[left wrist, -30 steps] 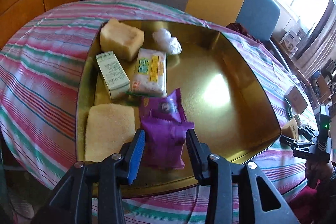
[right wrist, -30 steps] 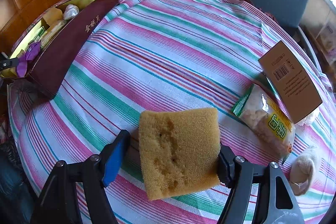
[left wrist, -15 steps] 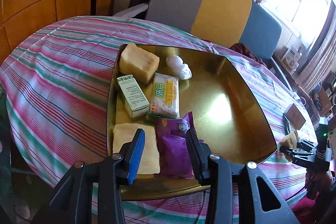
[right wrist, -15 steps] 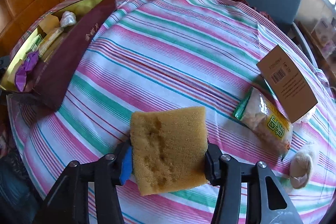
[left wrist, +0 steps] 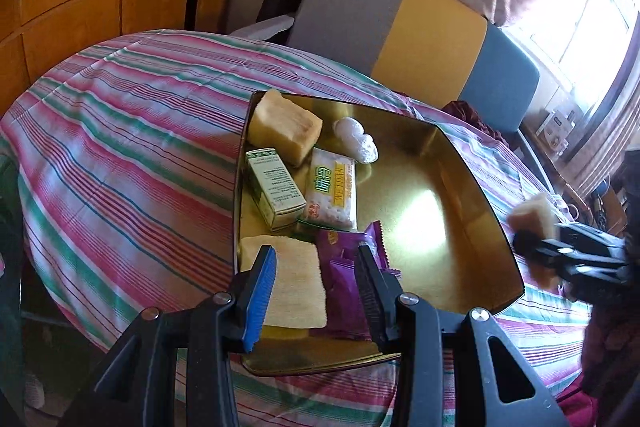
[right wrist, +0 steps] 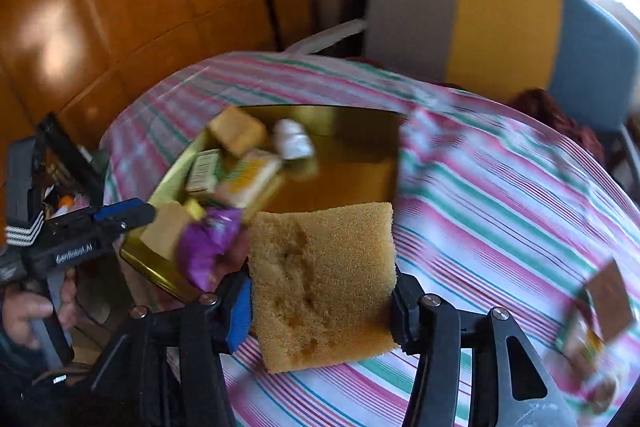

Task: Organize objects
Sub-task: 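Carry the yellow sponge into the tray and open the right gripper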

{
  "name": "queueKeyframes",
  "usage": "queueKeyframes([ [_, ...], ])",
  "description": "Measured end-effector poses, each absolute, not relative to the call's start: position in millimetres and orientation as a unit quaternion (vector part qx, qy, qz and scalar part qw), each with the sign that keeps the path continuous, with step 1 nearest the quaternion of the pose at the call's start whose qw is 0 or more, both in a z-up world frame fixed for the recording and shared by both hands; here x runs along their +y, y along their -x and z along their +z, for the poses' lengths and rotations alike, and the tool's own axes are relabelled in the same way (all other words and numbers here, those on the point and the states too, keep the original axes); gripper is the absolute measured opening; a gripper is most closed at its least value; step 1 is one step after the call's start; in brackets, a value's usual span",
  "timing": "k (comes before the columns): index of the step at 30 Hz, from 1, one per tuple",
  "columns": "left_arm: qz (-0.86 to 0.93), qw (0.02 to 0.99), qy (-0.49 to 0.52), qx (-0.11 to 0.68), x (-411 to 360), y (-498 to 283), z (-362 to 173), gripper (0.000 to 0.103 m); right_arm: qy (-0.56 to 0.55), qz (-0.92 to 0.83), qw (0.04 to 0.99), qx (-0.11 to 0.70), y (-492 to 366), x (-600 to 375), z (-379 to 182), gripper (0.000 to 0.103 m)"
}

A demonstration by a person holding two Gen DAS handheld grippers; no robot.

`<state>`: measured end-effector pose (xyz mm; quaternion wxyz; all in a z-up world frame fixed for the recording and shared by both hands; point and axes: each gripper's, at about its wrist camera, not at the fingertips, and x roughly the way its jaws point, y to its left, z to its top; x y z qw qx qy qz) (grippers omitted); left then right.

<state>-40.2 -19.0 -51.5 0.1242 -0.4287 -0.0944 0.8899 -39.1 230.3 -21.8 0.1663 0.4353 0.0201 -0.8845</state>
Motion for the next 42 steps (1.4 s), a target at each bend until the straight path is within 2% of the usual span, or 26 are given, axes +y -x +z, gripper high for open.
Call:
queueKeyframes([
  [7,0.886,0.116,0.437,-0.103,-28.8,40.9,-60.1,0.040,-0.508,-0.842,0.178,0.027,72.3,171.5,-77.3,0.058],
  [10,0.885,0.116,0.438,-0.105,-30.1,40.9,-61.7,0.040,-0.527,-0.826,0.201,0.001,71.9,160.7,-94.3,0.059],
  [12,0.885,0.117,0.438,-0.106,-30.2,41.0,-62.7,0.040,-0.531,-0.817,0.224,-0.022,69.2,156.9,-100.2,0.077],
  [14,0.884,0.116,0.440,-0.105,-29.8,40.7,-63.8,0.040,-0.529,-0.815,0.232,-0.035,66.0,156.1,-103.5,0.083],
  [32,0.903,0.125,0.408,-0.041,-2.3,25.8,-37.8,0.040,-0.458,-0.863,0.203,-0.066,36.0,198.9,-57.0,0.089],
  [42,0.901,0.161,0.403,-0.003,34.2,18.6,-28.3,0.040,-0.426,-0.890,0.140,-0.080,15.1,268.2,-31.7,0.092],
])
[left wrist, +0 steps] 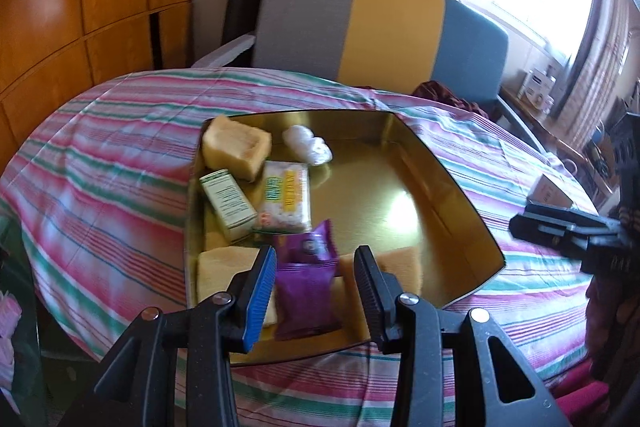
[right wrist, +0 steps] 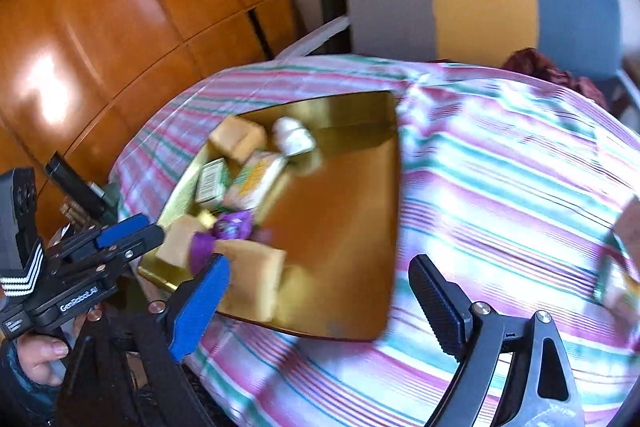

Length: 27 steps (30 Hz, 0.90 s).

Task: Organize objects
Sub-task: 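Carry the yellow sponge into the tray and open the right gripper, then move both grippers back to the remaining items on the table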

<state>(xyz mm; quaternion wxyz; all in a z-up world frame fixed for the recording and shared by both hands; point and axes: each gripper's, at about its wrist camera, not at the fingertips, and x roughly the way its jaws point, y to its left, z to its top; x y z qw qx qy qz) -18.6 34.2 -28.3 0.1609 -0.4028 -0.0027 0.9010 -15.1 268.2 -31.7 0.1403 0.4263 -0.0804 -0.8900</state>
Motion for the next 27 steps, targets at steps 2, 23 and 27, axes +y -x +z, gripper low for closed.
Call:
queueKeyframes([
  [2,0.899,0.170,0.403,0.006,44.0,16.8,-26.9,0.040,-0.423,-0.895,0.117,-0.086,10.7,289.7,-28.7,0.092],
  [23,0.841,0.335,0.418,0.069,208.2,5.2,-11.4,0.040,-0.299,-0.863,-0.288,-0.287,-85.1,582.7,-32.2,0.093],
  [27,0.816,0.365,0.440,0.082,255.7,3.9,-20.6,0.041,-0.269,-0.834,-0.316,-0.364,-106.9,614.3,-41.3,0.093],
])
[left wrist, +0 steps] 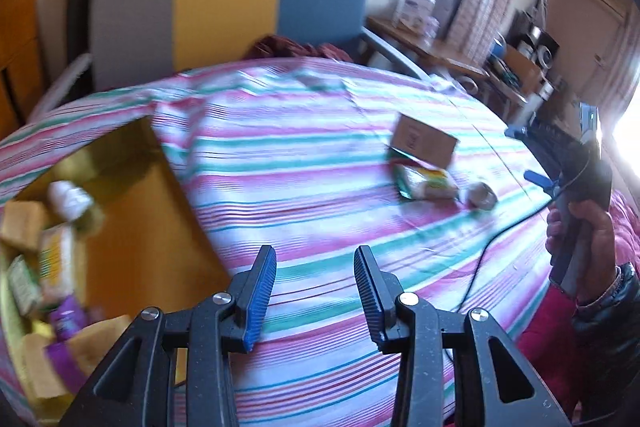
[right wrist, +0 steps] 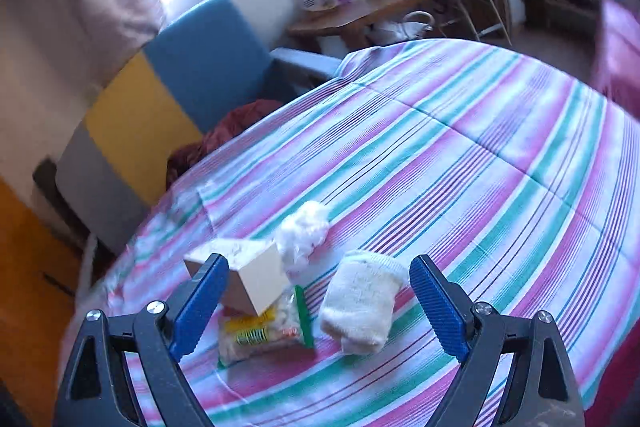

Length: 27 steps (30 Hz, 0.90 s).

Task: Organize objects
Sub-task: 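Move both grippers back to the remaining items on the table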

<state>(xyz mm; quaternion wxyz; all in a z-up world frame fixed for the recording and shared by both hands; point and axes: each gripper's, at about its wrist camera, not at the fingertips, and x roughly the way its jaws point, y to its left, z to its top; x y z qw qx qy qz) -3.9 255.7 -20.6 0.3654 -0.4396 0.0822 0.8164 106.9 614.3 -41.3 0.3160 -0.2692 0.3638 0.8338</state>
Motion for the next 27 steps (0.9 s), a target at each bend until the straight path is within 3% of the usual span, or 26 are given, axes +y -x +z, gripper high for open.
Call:
queueKeyframes([
  [6,0.770,0.398,0.495,0.060,311.3,10.0,-36.9,0.041,0.245,0.820,0.316,0.409,-120.2,629.2,-43.5,0.094],
  [8,0.761,0.405,0.504,0.053,325.5,14.5,-37.5,0.046,0.241,0.819,0.312,0.417,-121.3,628.5,-43.8,0.094],
  [12,0.723,0.422,0.546,-0.001,355.6,30.1,-41.2,0.056,0.234,0.818,0.306,0.427,-123.9,626.8,-44.5,0.096],
  [19,0.680,0.423,0.592,-0.086,411.3,64.6,-61.3,0.059,0.236,0.815,0.289,0.443,-121.4,625.7,-47.6,0.096],
  [23,0.655,0.408,0.619,-0.144,433.8,83.7,-82.0,0.073,0.234,0.819,0.278,0.445,-120.1,623.5,-46.6,0.097],
  [27,0.639,0.390,0.637,-0.181,451.7,97.3,-100.2,0.080,0.237,0.816,0.267,0.455,-118.6,625.4,-50.0,0.097],
])
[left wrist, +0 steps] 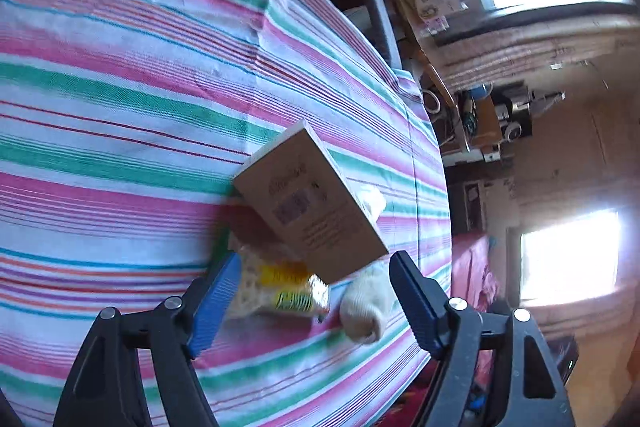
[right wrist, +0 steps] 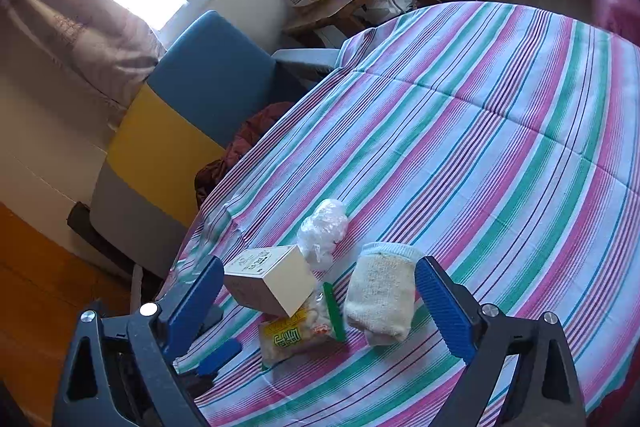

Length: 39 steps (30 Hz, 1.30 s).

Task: Organize objects
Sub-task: 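Move both grippers back to the remaining items on the table, then grasp the white box with the left gripper while the right grasps the knitted sponge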

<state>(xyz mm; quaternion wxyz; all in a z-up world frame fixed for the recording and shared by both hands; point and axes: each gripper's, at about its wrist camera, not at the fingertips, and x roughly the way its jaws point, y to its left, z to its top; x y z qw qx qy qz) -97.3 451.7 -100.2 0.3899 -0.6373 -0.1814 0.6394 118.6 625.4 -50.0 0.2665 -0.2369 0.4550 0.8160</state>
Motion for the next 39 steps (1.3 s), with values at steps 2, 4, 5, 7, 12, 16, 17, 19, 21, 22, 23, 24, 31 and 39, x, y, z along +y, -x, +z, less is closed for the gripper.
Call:
queueKeyframes([
  [2,0.634,0.385,0.640,-0.201,460.0,102.5,-105.6,0.082,0.238,0.816,0.260,0.458,-117.7,625.3,-51.3,0.097],
  [4,0.641,0.383,0.634,-0.201,467.7,104.8,-107.2,0.082,0.242,0.817,0.257,0.457,-115.8,624.5,-52.0,0.097],
  [5,0.641,0.382,0.633,-0.204,471.0,106.4,-108.1,0.082,0.242,0.817,0.254,0.458,-115.3,624.4,-52.4,0.097],
  [7,0.638,0.378,0.636,-0.215,478.6,111.0,-111.7,0.082,0.244,0.817,0.251,0.459,-114.1,624.2,-52.9,0.097],
  [12,0.640,0.360,0.648,-0.199,493.2,113.9,-128.1,0.061,0.251,0.814,0.254,0.459,-112.8,626.4,-56.8,0.097],
  [16,0.656,0.383,0.624,-0.183,487.8,112.1,-119.2,0.054,0.260,0.810,0.258,0.458,-111.0,628.7,-61.6,0.097],
  [17,0.662,0.390,0.617,-0.172,485.1,110.7,-111.7,0.053,0.261,0.811,0.260,0.455,-110.8,629.0,-61.4,0.097],
  [19,0.681,0.394,0.600,-0.146,475.5,110.1,-93.2,0.052,0.261,0.812,0.265,0.450,-110.8,630.3,-60.2,0.097],
  [21,0.693,0.407,0.582,-0.124,463.0,109.2,-74.7,0.050,0.263,0.811,0.268,0.449,-110.4,632.1,-60.9,0.097],
  [22,0.702,0.411,0.572,-0.106,455.8,106.6,-65.1,0.050,0.264,0.810,0.269,0.450,-110.3,632.6,-61.3,0.097],
  [23,0.709,0.414,0.564,-0.087,449.3,104.3,-58.4,0.050,0.265,0.810,0.269,0.449,-110.0,632.8,-61.6,0.097],
  [24,0.716,0.416,0.557,-0.064,442.5,99.5,-52.4,0.050,0.267,0.811,0.269,0.446,-109.1,632.3,-61.5,0.097],
  [31,0.720,0.415,0.551,0.079,377.6,57.5,-42.4,0.050,0.271,0.807,0.288,0.439,-111.2,634.8,-63.7,0.097],
  [39,0.695,0.404,0.560,0.199,364.8,9.2,-78.1,0.051,0.295,0.792,0.315,0.431,-109.6,636.6,-73.2,0.097],
])
